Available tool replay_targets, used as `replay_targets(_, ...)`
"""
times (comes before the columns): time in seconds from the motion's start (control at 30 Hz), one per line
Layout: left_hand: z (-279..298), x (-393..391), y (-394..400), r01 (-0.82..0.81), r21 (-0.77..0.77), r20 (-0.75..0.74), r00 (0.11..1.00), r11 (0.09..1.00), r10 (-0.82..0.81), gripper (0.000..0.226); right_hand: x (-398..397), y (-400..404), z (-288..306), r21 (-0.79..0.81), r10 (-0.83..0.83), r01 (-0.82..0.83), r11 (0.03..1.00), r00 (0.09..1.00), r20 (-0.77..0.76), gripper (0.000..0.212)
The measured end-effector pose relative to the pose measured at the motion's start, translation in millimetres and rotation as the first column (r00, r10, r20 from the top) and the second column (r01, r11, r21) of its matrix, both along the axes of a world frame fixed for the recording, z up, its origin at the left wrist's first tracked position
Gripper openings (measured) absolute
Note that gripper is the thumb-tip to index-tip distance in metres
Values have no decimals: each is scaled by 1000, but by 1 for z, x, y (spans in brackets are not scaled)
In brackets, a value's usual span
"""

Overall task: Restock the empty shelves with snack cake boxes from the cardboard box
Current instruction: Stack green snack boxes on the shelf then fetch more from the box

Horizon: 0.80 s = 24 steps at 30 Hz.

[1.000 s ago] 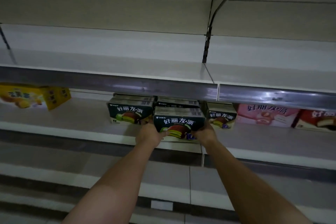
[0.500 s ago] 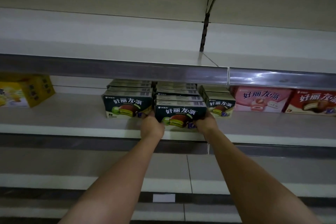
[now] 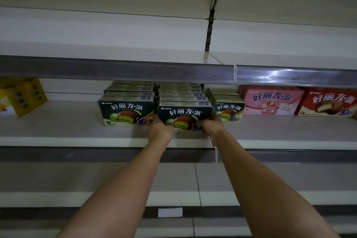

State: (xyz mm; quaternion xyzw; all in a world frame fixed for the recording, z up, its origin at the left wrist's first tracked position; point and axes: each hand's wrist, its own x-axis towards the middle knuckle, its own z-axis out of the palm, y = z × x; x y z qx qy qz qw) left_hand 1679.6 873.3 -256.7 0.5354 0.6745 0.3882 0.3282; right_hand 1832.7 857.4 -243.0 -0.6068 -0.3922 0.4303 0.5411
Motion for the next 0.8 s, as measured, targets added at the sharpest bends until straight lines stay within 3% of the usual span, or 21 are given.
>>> replay_targets(0.33,7,2,2,20,-29,111,994,999,-17,59,-2,-14,8,6,39,-39,999,999,-8,62)
replay_targets(0.5,12,-7,0,66,-53,184,981,996,-55,53,-4,-16,10,-34,48,-44,998,993,111,63)
replay_targets(0.7,16,-5,-12,-23,-11,301,953,1000,25,39,-5,-24,11,-83,69,-53,995,977,202,61)
replay_targets(0.8,22,-2,-21,-48,-24,286,957,999,53,36,-1,-29,14,-148,87,-48,988,959,271,55)
